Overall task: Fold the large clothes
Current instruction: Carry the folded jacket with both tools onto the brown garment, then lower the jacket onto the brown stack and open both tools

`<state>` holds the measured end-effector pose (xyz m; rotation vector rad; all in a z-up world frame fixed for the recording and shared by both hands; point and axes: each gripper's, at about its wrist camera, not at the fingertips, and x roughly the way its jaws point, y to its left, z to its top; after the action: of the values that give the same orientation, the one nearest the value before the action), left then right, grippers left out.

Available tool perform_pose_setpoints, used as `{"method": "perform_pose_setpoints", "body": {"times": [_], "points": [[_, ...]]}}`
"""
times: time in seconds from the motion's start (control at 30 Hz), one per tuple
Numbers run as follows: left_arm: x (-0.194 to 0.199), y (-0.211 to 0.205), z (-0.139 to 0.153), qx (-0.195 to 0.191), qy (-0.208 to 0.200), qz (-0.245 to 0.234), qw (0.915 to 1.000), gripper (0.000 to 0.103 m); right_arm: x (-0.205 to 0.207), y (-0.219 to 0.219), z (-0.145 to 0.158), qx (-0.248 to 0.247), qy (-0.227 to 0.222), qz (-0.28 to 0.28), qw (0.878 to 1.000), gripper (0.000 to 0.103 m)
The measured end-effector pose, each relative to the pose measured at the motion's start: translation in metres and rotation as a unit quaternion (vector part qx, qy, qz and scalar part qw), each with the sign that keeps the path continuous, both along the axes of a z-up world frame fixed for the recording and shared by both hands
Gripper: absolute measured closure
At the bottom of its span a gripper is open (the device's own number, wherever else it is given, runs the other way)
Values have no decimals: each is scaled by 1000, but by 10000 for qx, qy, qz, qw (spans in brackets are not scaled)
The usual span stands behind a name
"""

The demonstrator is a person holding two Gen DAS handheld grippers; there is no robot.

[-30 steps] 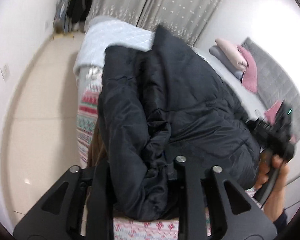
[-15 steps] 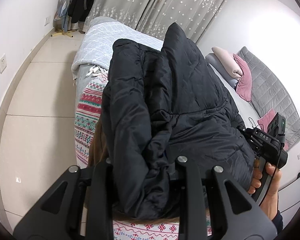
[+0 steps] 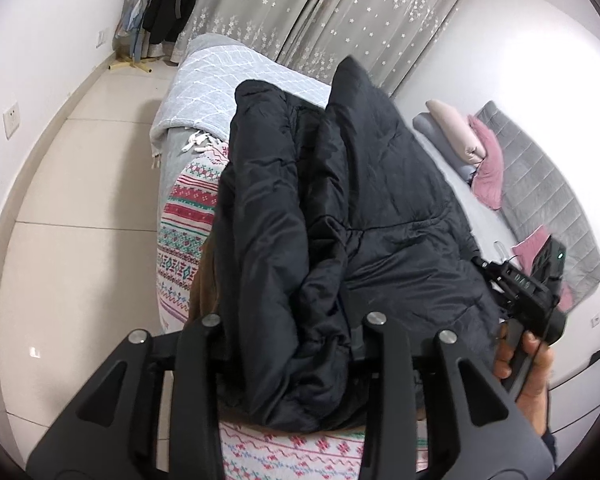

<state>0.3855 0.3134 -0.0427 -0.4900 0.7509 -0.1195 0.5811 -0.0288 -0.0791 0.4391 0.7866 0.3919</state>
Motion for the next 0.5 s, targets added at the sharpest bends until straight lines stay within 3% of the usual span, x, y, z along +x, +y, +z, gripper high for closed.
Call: {"method": "perform_pose_setpoints", "body": {"times": [0.17,0.3,0.37,0.5], "points": [[-26,5,26,438,-248,439,9978,63,-23,-7,24,-467,-430,-239,9977,50],[-61,-10,64,874,-1120,675,9876,64,-50,4,42,-716,-1004,-14,9924,50],[-58,-30,68,1136,-1127,442,9861,64,-60,21,48,-865,-1204,232,9887,51],[-35,-71,42,1848,-633,37,9807,65,-78,64,44,-1043,-1280,738,9835,54]]}}
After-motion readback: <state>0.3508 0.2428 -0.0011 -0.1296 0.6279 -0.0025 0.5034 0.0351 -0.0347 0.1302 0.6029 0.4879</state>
